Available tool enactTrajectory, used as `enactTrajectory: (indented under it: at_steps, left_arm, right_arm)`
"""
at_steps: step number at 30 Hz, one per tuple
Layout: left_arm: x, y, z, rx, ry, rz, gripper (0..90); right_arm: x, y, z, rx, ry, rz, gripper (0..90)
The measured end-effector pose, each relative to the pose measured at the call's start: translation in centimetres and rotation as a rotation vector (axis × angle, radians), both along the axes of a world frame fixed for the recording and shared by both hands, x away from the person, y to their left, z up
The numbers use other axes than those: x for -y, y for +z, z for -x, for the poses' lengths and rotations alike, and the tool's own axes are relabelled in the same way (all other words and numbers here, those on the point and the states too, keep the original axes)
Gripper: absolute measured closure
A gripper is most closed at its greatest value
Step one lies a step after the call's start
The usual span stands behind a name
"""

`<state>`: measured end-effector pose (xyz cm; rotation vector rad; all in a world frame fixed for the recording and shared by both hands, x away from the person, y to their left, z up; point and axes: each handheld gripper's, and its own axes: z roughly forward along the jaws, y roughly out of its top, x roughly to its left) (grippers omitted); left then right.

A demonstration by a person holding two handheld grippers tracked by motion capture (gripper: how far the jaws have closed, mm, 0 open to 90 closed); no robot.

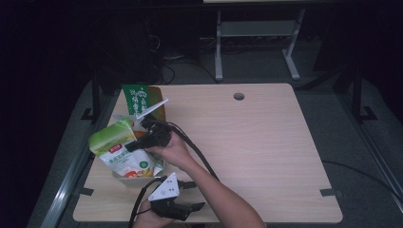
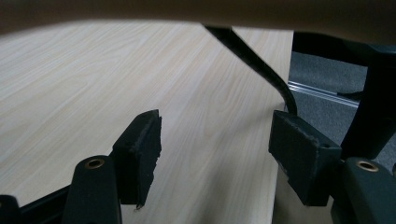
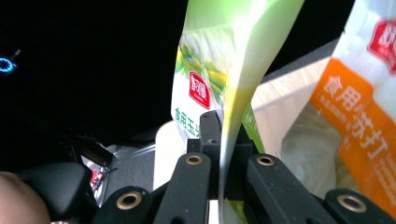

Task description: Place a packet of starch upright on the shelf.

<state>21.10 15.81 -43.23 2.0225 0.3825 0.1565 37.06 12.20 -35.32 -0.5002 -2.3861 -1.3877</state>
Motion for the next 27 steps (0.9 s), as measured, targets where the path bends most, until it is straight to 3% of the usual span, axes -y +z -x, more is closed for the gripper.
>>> enactTrajectory:
  at_steps: [7, 17, 27]
  left_arm:
    - [-0.1, 0.1, 0.0, -0.004, 0.004, 0.001, 34.0]
    - [0.0, 0.0, 0.0, 0.002, 0.001, -0.008, 33.6]
    - [0.0, 0.0, 0.0, -0.006, 0.014, -0.007, 33.0]
  right_arm:
    - [0.1, -1.2, 0.1, -0.006, 0.016, 0.016, 86.0]
    - [0.3, -0.8, 0.8, 0.077, 0.017, 0.082, 86.2]
    - [1.3, -1.8, 0.9, 0.069, 0.014, 0.103, 86.6]
